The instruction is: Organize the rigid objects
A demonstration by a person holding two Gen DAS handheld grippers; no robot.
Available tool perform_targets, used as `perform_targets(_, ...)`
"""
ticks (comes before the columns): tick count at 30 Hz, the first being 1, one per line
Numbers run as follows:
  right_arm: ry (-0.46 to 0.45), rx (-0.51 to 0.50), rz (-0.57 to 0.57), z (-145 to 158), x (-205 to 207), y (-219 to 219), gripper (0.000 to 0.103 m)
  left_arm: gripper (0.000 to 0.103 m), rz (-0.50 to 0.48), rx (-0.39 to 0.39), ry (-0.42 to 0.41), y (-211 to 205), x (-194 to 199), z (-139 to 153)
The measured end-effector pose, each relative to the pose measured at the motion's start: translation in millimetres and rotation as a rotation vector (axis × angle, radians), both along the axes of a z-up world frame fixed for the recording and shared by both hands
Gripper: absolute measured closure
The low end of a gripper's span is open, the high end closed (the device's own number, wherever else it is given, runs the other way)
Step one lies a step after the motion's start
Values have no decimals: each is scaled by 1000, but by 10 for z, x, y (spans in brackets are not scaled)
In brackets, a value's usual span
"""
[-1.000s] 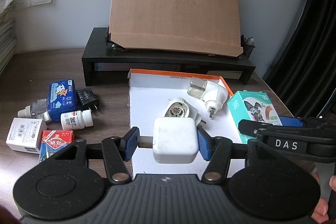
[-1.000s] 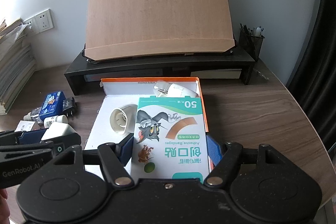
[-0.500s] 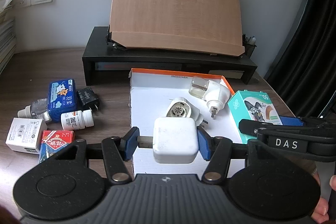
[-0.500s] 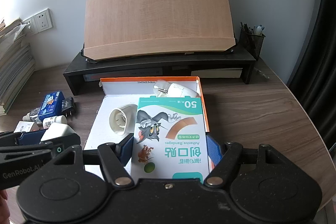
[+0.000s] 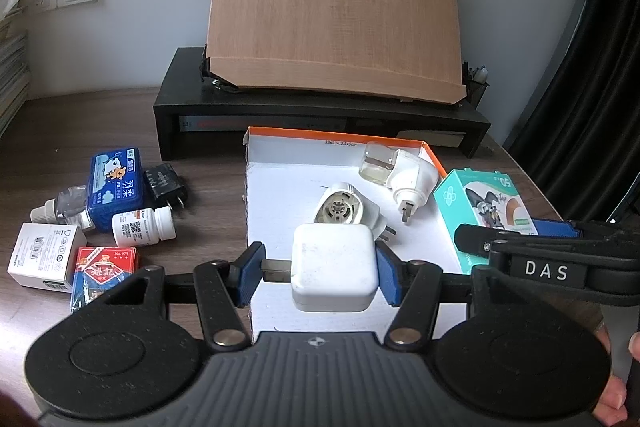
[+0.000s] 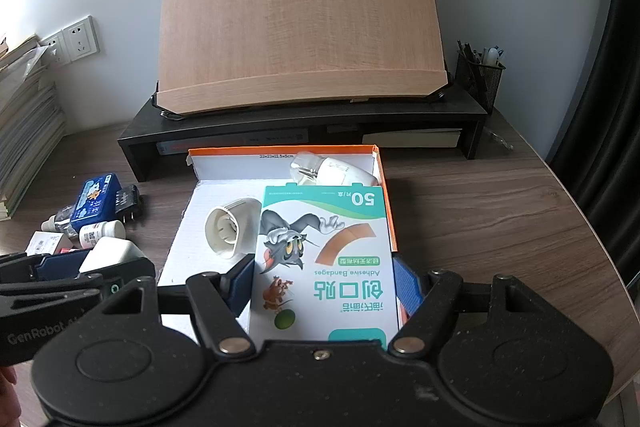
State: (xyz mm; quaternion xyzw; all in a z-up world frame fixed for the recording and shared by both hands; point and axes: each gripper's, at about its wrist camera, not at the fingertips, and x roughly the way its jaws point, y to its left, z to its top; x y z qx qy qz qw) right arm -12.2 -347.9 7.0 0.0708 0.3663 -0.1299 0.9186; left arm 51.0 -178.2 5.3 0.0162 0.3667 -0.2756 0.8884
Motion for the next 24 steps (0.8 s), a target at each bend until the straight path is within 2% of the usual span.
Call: perform_targets(24,1,3,4,-14,4,-16,19,45,-1,6,0,-12,-41,-14)
